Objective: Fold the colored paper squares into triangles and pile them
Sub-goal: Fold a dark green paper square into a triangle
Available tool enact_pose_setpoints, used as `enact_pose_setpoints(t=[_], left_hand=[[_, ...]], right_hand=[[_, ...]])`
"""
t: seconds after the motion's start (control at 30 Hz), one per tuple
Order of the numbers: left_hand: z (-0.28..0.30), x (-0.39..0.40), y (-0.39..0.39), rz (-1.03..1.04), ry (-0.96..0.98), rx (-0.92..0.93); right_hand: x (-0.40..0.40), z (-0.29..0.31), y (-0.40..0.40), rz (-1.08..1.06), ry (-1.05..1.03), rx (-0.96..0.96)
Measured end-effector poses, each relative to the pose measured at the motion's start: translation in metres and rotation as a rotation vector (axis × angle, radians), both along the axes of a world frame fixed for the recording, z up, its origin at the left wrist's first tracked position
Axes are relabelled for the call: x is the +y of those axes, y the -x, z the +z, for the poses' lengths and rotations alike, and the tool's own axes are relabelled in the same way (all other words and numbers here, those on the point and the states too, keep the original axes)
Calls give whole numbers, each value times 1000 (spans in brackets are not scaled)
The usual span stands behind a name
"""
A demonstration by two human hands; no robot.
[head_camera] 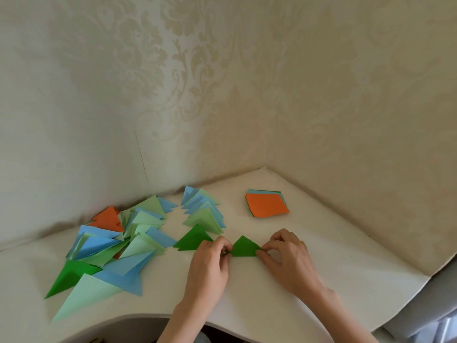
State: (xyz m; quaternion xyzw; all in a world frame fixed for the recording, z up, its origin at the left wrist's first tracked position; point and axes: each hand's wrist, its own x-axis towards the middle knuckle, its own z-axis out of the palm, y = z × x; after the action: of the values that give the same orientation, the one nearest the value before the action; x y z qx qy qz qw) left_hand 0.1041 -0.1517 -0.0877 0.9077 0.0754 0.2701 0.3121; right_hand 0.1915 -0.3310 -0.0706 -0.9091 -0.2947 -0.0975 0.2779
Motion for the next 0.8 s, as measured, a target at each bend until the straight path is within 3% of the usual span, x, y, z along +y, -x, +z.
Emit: enact_pose_setpoints(t=[0.13,0.43,0.8], left_hand=[[2,-11,-6,64,30,-28],[0,-24,-22,184,-109,-17],[-4,-1,-17,71,164,10]], right_hand=[[13,-1,-6,-37,18,45],[23,-8,-7,-106,65,75],[16,-3,-17,-18,-49,222]])
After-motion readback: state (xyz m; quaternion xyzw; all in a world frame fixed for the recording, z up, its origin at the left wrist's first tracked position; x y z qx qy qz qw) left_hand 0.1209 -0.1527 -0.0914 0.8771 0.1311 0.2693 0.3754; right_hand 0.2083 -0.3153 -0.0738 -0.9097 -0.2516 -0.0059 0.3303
